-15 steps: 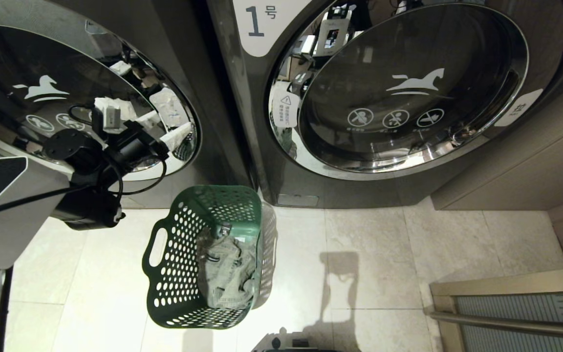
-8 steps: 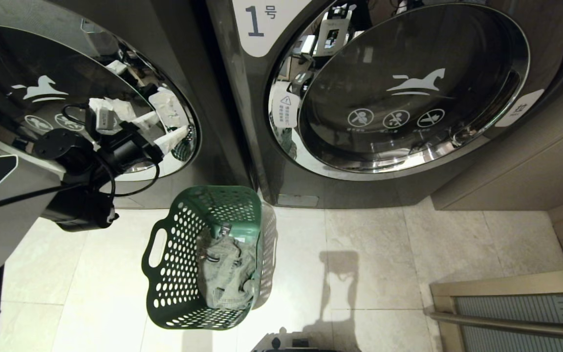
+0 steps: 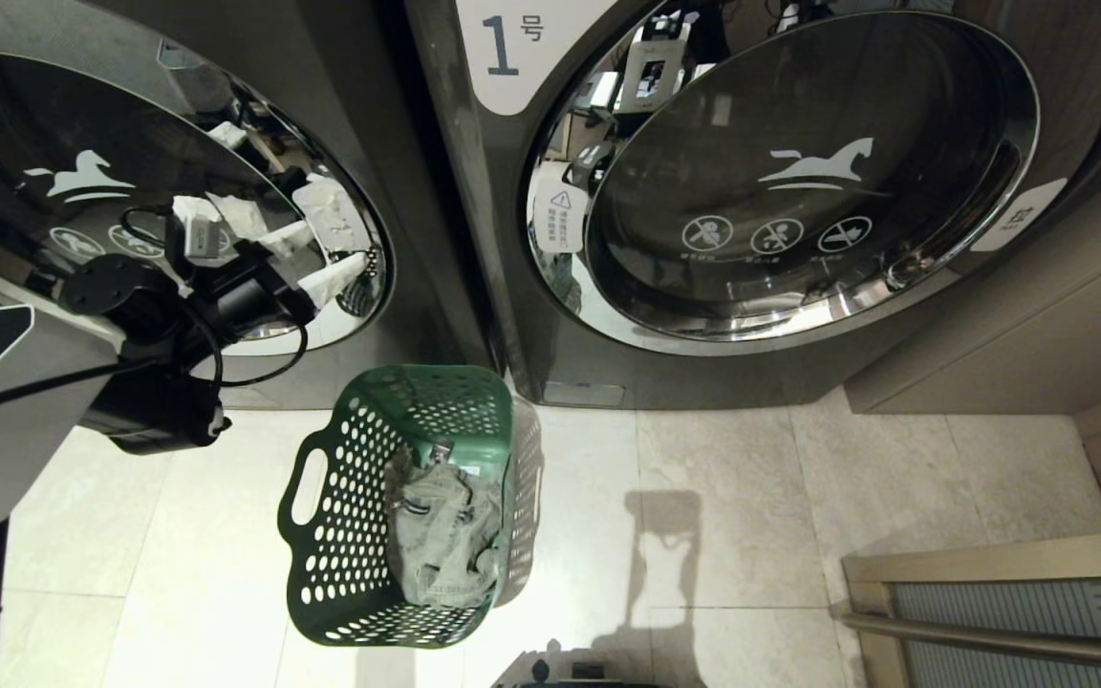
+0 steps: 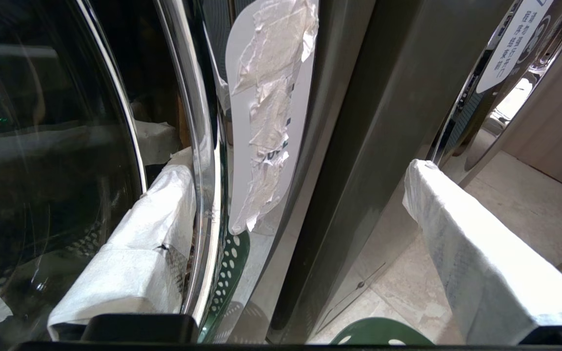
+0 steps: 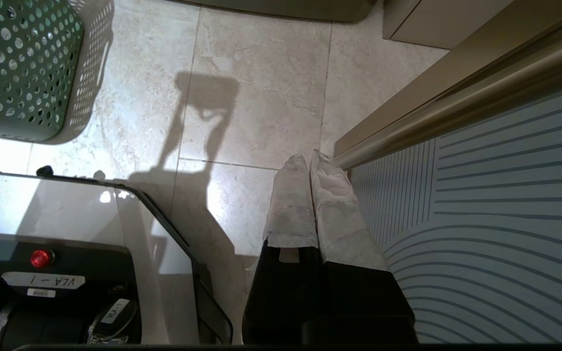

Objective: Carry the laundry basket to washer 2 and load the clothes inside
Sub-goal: Open the lid of the washing machine

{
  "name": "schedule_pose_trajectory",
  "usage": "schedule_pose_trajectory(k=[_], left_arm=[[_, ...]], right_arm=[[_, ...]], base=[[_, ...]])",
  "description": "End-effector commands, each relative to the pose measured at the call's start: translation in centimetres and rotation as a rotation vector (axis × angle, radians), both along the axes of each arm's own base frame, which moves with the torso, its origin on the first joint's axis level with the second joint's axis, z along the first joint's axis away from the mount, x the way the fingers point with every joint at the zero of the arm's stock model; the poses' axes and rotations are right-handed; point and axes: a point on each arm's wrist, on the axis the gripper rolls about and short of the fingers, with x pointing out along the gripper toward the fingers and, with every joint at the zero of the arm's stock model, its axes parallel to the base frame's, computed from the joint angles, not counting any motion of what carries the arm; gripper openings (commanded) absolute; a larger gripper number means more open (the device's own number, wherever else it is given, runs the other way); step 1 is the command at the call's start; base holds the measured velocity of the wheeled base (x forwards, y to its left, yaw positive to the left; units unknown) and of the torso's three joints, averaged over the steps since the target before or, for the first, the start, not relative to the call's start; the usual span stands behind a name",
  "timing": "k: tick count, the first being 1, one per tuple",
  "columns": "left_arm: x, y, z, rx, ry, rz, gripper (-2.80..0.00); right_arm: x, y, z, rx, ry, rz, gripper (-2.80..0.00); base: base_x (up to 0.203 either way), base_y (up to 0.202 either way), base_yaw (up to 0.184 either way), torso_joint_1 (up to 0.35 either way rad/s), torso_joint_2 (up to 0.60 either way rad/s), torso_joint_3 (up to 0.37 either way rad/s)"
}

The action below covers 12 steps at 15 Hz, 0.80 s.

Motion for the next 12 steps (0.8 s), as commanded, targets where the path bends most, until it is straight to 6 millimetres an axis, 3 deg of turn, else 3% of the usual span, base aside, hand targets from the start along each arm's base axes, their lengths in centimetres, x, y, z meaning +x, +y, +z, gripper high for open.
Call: schedule_pose_trajectory(k=[1, 12], left_arm=[[0.5, -0.4, -1.2, 0.006, 0.023, -0.020, 0.00], [1.0, -3.5, -1.3, 0.026, -0.001, -0.112, 0.00]], right_arm=[[0.0, 0.0, 0.0, -0.001, 0.003, 0.001, -2.80], [0.0, 0.0, 0.0, -0.001, 0.003, 0.001, -2.80]], base=[[0.000, 0.000, 0.000, 0.000, 0.00, 0.000], [0.000, 0.000, 0.000, 0.000, 0.00, 0.000]])
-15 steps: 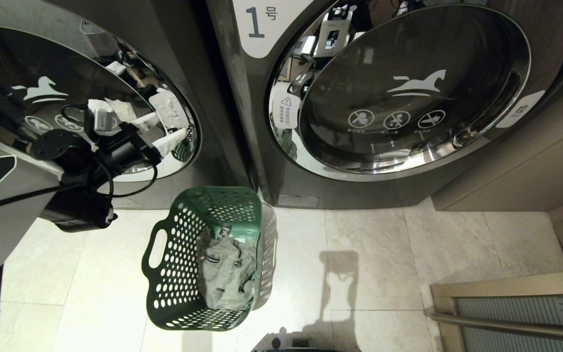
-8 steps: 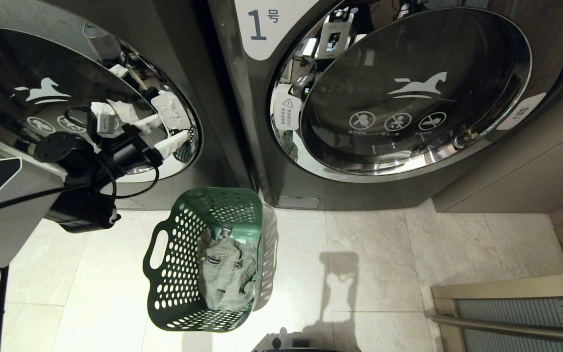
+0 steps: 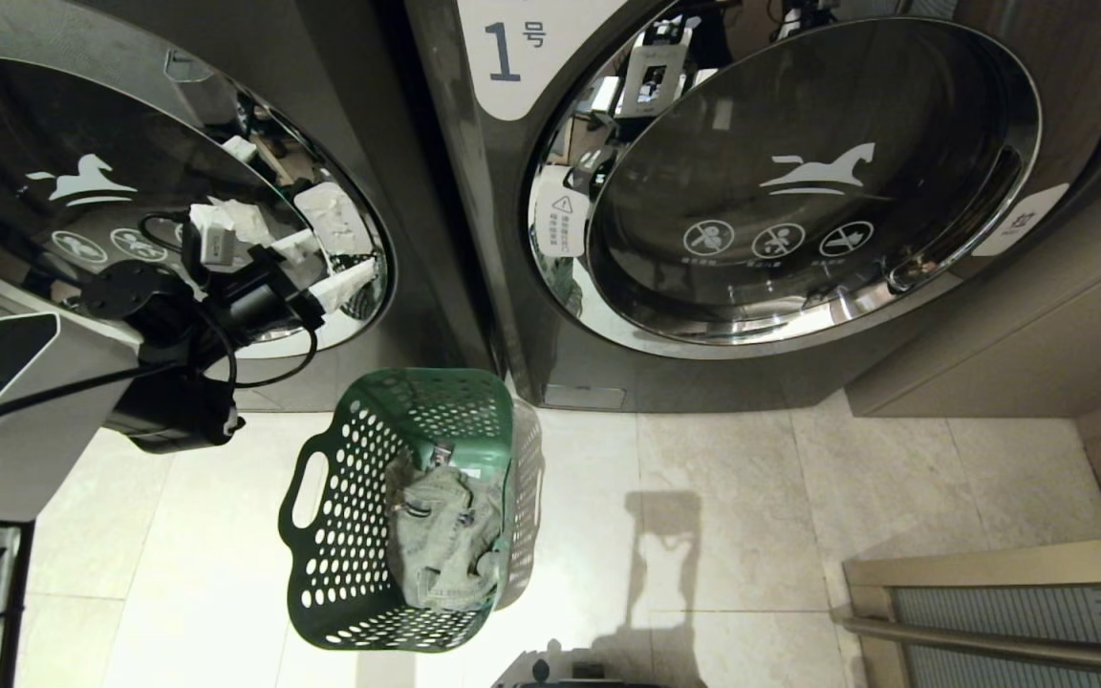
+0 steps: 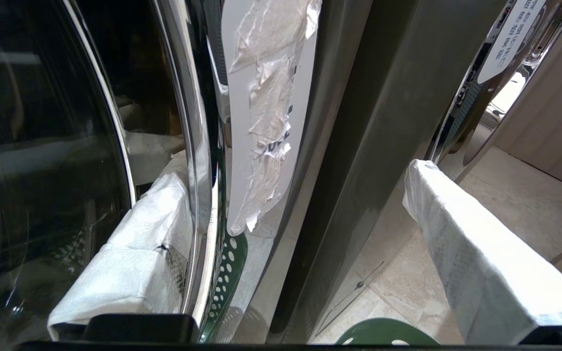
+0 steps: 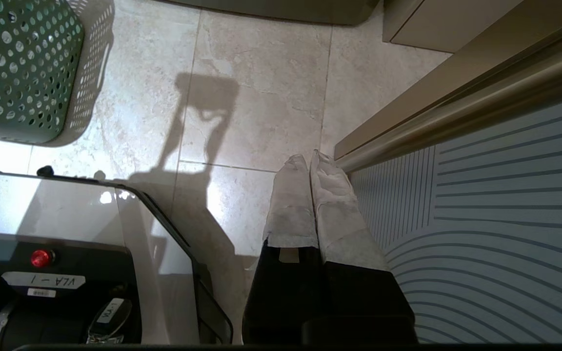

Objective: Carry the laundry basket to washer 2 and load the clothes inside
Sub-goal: Open the lid of the washing machine

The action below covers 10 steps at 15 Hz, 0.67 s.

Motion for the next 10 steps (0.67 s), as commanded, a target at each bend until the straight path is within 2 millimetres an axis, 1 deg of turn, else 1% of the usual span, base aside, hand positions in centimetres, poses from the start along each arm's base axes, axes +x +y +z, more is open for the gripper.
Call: schedule_pose_trajectory(k=[1, 10], left_arm=[[-0.14, -2.20, -0.06, 0.004, -0.006, -0.054, 0.00], [-0.63, -2.50, 0.86, 0.027, -0.028, -0.090, 0.00]], right_arm=[[0.01, 0.00, -0.01, -0.001, 0.003, 0.001, -2.80], [0.01, 0.00, -0.01, -0.001, 0.003, 0.001, -2.80]], base=[[0.000, 0.000, 0.000, 0.000, 0.00, 0.000], [0.000, 0.000, 0.000, 0.000, 0.00, 0.000]])
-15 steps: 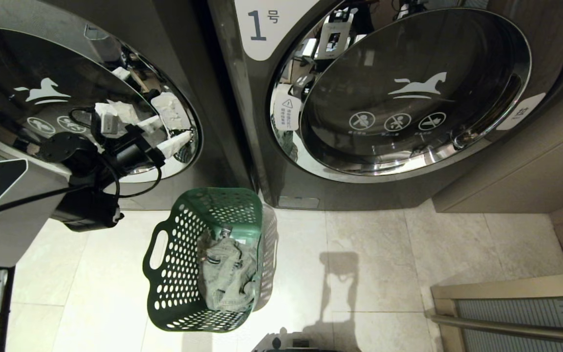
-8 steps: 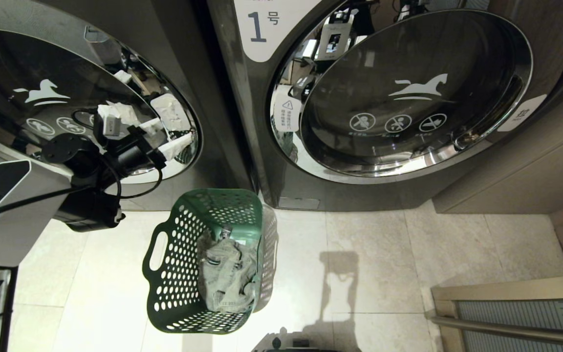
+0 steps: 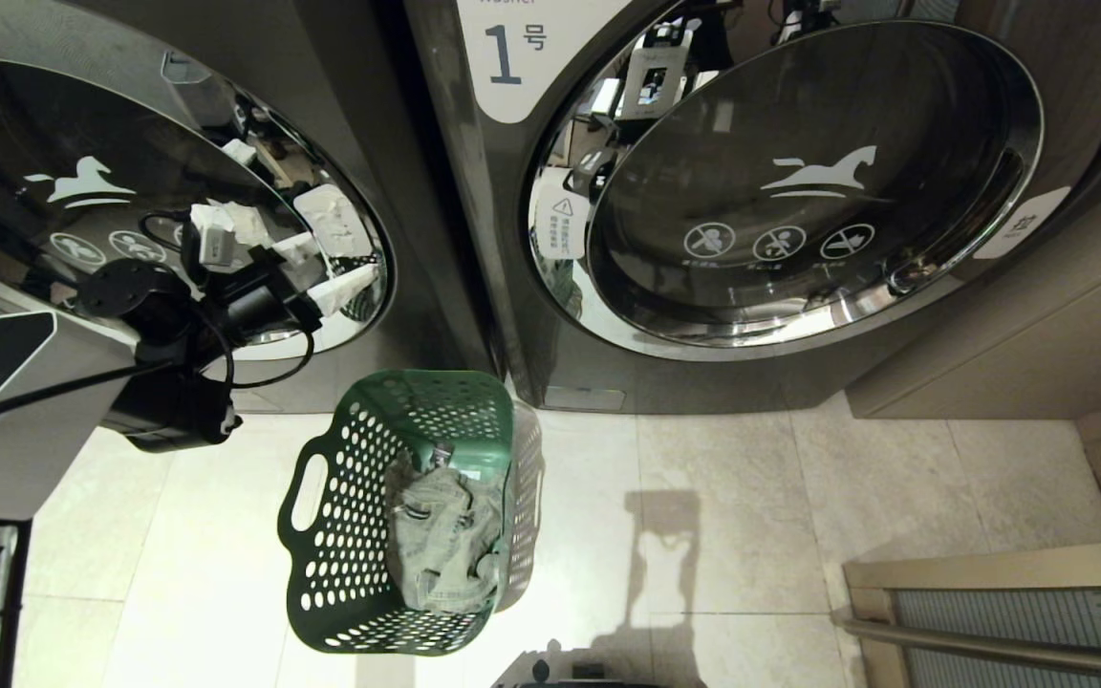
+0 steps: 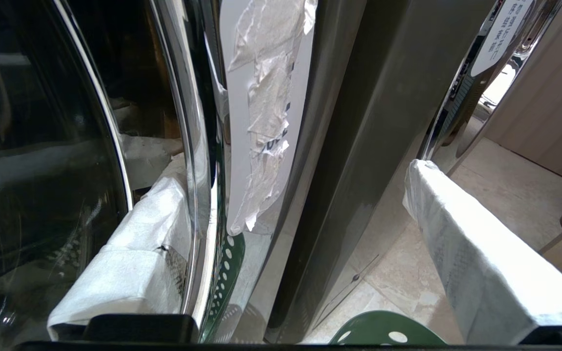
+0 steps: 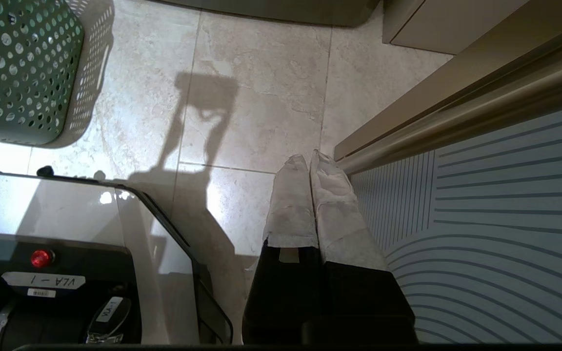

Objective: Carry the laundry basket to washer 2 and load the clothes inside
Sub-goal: Open the lid of the washing machine

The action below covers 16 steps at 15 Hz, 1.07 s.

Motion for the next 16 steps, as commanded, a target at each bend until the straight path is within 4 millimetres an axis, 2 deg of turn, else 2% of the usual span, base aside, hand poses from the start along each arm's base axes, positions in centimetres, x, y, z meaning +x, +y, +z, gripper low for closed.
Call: schedule_pose_trajectory(k=[1, 16], left_arm=[[-0.35, -2.46, 0.30, 0.003, -0.015, -0.059, 0.00], [-1.24, -2.86, 0.41, 0.036, -0.025, -0.084, 0.00]], right_arm=[[0.01, 0.00, -0.02, -0.001, 0.004, 0.001, -2.80], [0.01, 0.00, -0.02, -0.001, 0.004, 0.001, -2.80]], base=[[0.000, 0.000, 0.000, 0.000, 0.00, 0.000], [0.000, 0.000, 0.000, 0.000, 0.00, 0.000]])
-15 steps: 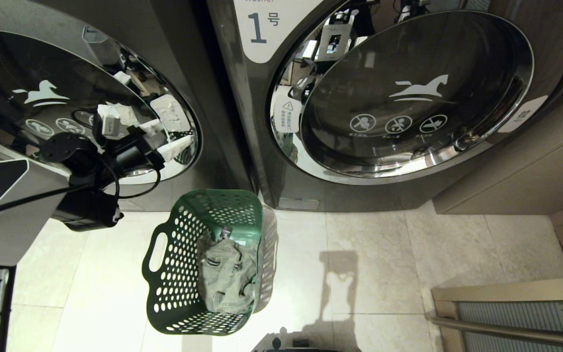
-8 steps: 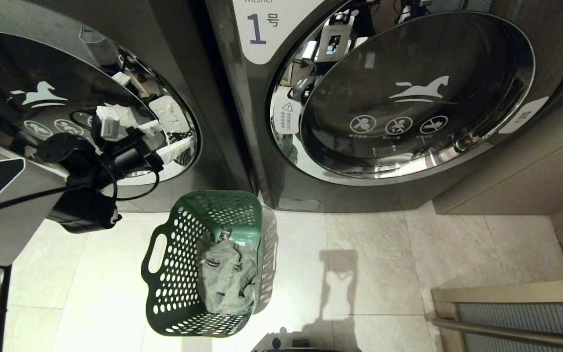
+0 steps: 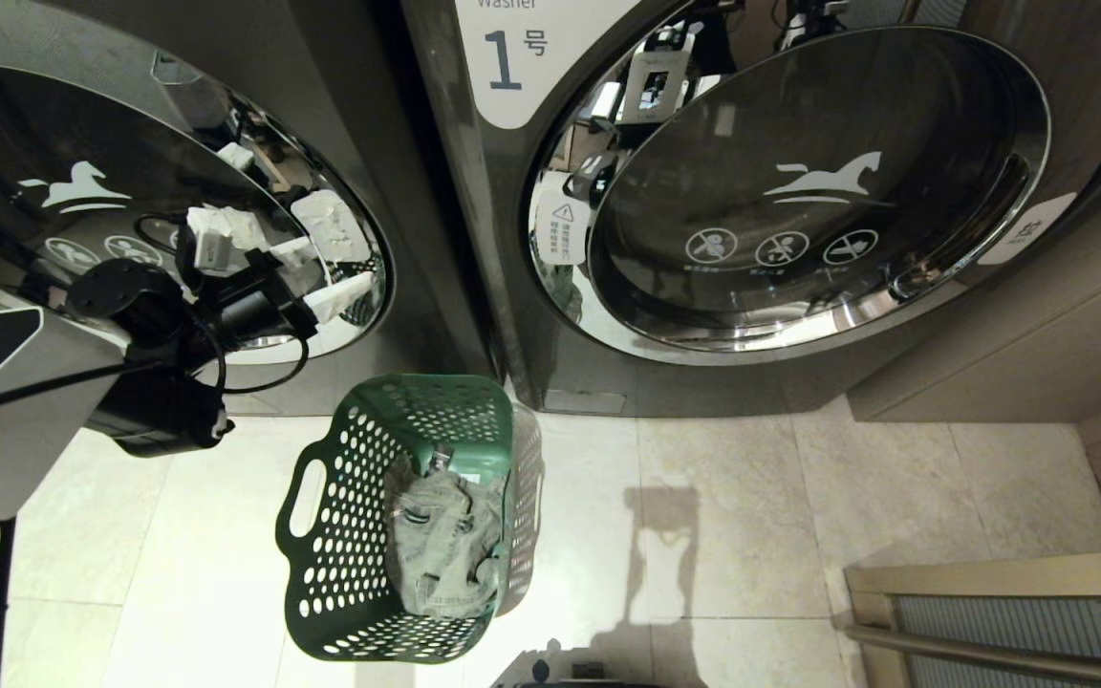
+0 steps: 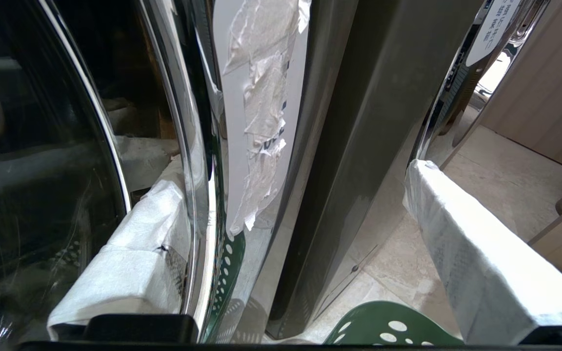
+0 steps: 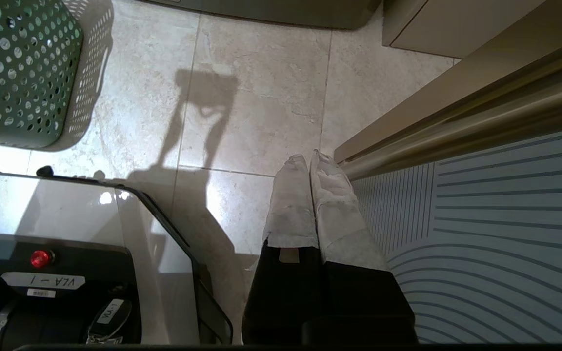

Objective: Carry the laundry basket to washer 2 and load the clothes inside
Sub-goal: Open the lid of the washing machine

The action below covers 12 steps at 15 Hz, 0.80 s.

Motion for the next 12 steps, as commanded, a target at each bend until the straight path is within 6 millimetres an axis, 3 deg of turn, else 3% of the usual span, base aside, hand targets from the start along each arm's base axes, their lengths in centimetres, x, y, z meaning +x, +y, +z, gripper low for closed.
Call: schedule_pose_trajectory(k=[1, 12], left_arm=[[-0.3, -2.8, 0.2, 0.001, -0.012, -0.065, 0.00], [-1.9, -2.7, -0.5, 0.004, 0.061, -0.064, 0.00]], right_arm=[[0.0, 0.0, 0.0, -0.001, 0.003, 0.001, -2.80], [0.0, 0.0, 0.0, -0.001, 0.003, 0.001, -2.80]], base=[[0.000, 0.000, 0.000, 0.000, 0.00, 0.000], [0.000, 0.000, 0.000, 0.000, 0.00, 0.000]])
